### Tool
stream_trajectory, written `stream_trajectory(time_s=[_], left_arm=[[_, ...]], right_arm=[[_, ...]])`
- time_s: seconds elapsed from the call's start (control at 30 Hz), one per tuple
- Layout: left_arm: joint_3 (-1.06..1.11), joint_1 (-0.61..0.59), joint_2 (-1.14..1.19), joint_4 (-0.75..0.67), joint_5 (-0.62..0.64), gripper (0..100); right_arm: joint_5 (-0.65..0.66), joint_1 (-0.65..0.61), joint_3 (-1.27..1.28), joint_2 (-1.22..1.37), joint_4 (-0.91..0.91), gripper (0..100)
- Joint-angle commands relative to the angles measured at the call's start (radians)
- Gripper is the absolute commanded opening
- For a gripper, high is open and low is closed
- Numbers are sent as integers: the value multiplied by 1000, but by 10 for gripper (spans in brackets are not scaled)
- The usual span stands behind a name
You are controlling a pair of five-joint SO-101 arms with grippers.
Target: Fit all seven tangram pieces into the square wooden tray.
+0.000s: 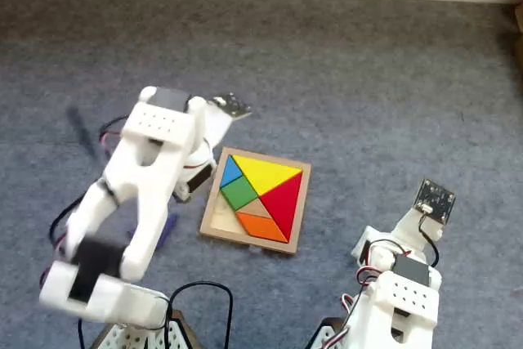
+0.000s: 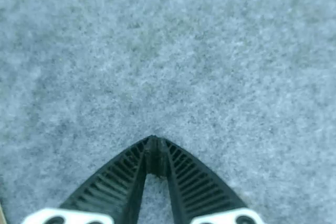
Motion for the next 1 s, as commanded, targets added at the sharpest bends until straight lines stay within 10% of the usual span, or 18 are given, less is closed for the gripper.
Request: stream_trajectory(time_s=[0.0,0.47,0.97], left_arm=[[116,-42,-266,-6,8,176],[696,-360,-568,-420,-351,245],[842,-387,-561,-628,-397,246]], right_arm=[[12,28,2,2,-4,6],[12,28,2,2,-4,6],[12,28,2,2,-4,6]])
